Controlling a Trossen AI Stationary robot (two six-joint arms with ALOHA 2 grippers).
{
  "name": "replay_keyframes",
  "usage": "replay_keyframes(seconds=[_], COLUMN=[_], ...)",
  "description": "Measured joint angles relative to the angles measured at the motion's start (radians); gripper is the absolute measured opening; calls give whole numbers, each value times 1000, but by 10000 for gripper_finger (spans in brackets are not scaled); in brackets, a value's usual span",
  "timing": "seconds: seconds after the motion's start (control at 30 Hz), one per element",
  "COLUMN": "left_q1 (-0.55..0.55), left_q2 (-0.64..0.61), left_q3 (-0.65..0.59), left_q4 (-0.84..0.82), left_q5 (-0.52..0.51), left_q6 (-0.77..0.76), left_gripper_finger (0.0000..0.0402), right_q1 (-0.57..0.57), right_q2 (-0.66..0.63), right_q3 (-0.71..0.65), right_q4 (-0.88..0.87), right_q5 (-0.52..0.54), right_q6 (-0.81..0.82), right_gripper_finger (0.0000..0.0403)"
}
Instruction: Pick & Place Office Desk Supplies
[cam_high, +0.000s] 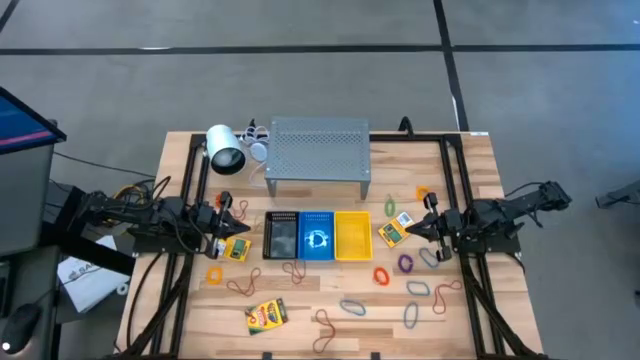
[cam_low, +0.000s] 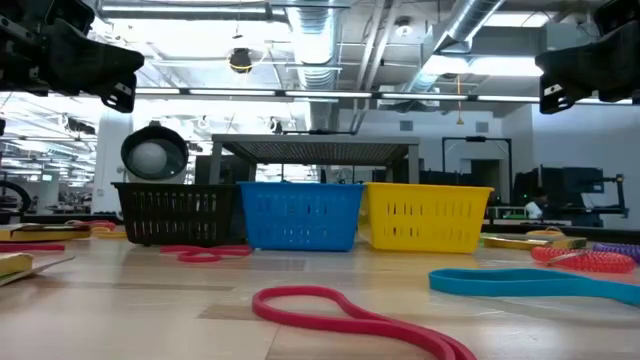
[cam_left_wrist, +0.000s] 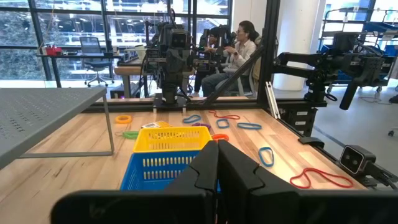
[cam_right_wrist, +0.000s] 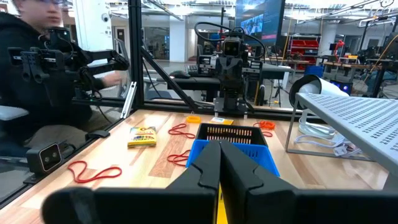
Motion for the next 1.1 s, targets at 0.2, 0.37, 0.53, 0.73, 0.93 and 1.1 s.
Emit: replay_keyframes(seconds=[0.2,0.37,0.53,0.73,0.93,1.1], left_q1=[0,0,0,0,0,0], left_q2=[0,0,0,0,0,0], left_q3=[0,0,0,0,0,0], left_q4=[0,0,0,0,0,26], left_q5=[0,0,0,0,0,0], left_q6=[0,0,0,0,0,0], left_gripper_finger=[2,2,2,2,2,2], right_q1=[0,0,0,0,0,0], right_q2=[0,0,0,0,0,0], right_q3=[0,0,0,0,0,0], right_q4=[0,0,0,0,0,0], right_q5=[0,0,0,0,0,0], right_q6=[0,0,0,0,0,0], right_gripper_finger=[0,0,0,0,0,0])
